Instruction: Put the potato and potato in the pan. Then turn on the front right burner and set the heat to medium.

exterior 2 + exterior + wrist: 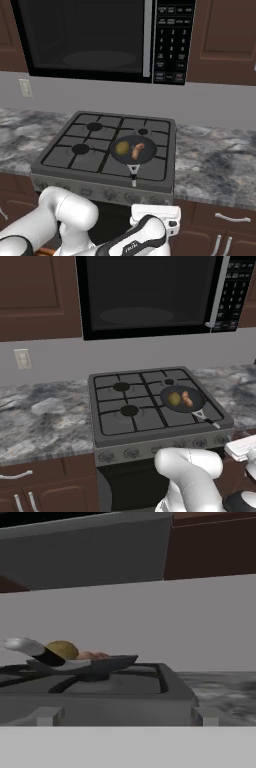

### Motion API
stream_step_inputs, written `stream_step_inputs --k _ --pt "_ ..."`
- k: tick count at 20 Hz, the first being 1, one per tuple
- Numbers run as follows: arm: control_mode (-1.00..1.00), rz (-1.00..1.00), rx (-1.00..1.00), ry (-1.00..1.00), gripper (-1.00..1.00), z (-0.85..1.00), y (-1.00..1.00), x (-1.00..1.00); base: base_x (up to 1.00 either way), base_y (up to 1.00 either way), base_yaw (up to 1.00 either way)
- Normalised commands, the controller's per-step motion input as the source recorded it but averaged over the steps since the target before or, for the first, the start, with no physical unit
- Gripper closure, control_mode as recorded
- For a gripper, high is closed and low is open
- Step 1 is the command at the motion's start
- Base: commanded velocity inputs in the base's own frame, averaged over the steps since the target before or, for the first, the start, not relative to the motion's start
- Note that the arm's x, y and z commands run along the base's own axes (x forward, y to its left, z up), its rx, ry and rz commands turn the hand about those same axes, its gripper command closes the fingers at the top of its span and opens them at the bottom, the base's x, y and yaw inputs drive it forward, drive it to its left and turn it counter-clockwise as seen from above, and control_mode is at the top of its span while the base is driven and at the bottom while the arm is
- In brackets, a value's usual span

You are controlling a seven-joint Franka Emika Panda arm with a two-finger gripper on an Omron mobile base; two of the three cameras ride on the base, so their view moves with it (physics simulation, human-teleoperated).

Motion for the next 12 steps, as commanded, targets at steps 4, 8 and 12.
stream_step_inputs --k 4,8,12 --pt "-1.0 -0.11 0.0 0.0 -1.0 -0.46 -0.01 0.0 0.0 0.0 0.0" --pt "-1.0 -0.06 -0.02 0.01 -1.0 -0.43 0.0 0.11 0.0 0.0 0.0" --pt "-1.0 -0.01 -0.06 0.13 -1.0 -0.22 -0.12 0.09 0.0 0.0 0.0"
